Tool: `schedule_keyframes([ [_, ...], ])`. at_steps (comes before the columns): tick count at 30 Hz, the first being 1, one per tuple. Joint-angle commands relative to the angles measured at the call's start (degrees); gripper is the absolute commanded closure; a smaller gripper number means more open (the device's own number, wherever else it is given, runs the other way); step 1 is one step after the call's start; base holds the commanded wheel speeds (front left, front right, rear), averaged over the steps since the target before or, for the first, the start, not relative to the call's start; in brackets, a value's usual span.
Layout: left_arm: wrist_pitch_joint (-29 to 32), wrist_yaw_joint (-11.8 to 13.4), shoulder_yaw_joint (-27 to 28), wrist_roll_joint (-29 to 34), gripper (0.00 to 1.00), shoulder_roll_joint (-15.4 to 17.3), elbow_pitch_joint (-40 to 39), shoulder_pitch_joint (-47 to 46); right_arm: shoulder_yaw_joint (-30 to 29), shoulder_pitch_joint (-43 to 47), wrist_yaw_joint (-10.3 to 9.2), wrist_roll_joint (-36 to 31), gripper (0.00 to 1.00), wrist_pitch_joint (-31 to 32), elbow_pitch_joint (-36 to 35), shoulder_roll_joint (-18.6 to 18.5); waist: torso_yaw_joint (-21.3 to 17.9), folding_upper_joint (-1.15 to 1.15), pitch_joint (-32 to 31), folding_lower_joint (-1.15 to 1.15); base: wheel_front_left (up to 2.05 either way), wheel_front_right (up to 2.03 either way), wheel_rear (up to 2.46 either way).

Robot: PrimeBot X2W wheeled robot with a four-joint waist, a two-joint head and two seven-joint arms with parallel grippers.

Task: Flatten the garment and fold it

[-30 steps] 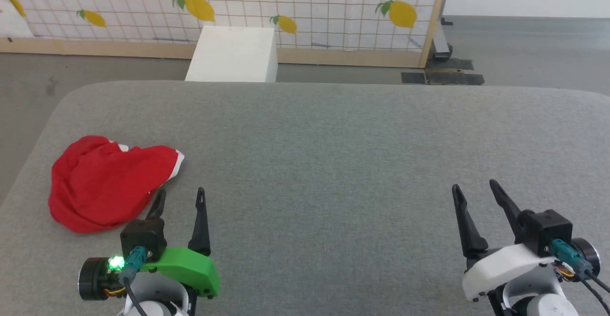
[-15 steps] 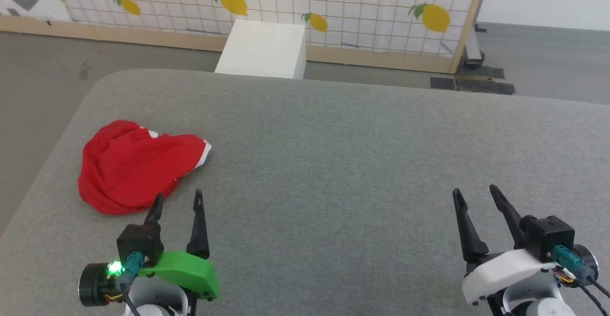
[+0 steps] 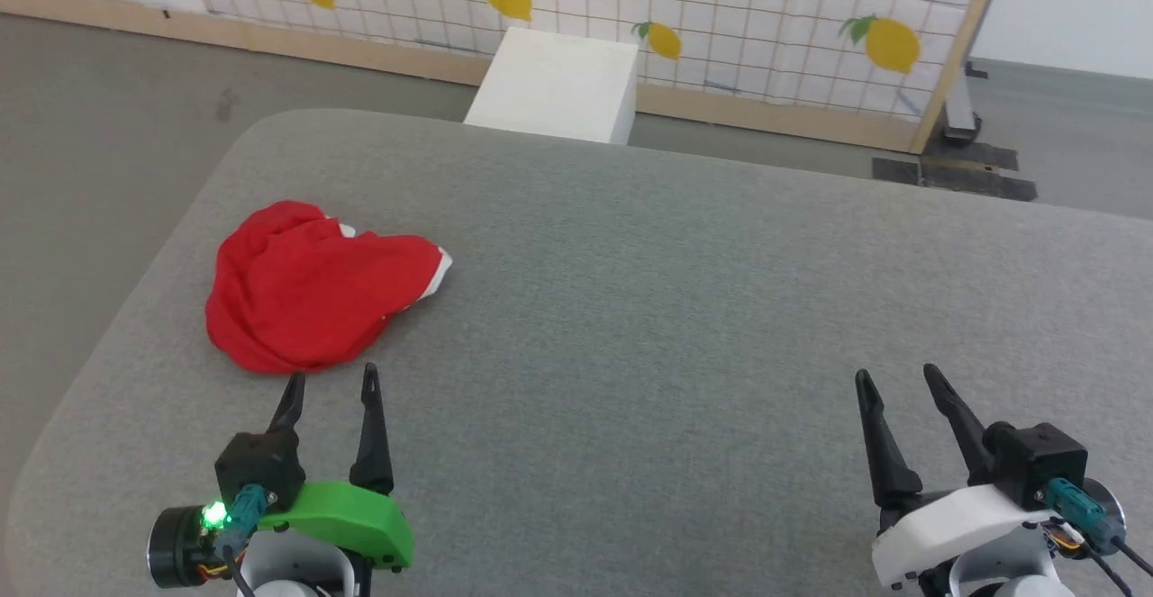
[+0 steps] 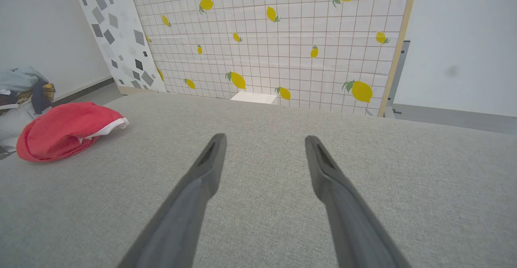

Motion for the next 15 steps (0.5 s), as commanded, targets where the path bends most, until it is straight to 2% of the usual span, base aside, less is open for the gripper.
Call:
schedule_keyframes([
  [1, -0.7, 0.2, -0.1, -0.6, 0.00, -0.1, 0.3, 1.1, 0.1, 0.7, -0.04, 0.6, 0.00, -0.7, 0.4, 0.0, 0.9, 0.00, 0.1, 0.00, 0.00, 0.00, 0.00],
  [15, -2.3, 1.0, -0.4, -2.0, 0.00, -0.2, 1.0, 1.6, 0.3, 1.3, -0.05, 2.2, 0.00, -2.1, 1.6, 0.0, 5.3, 0.00, 0.1, 0.00, 0.00, 0.00, 0.00],
])
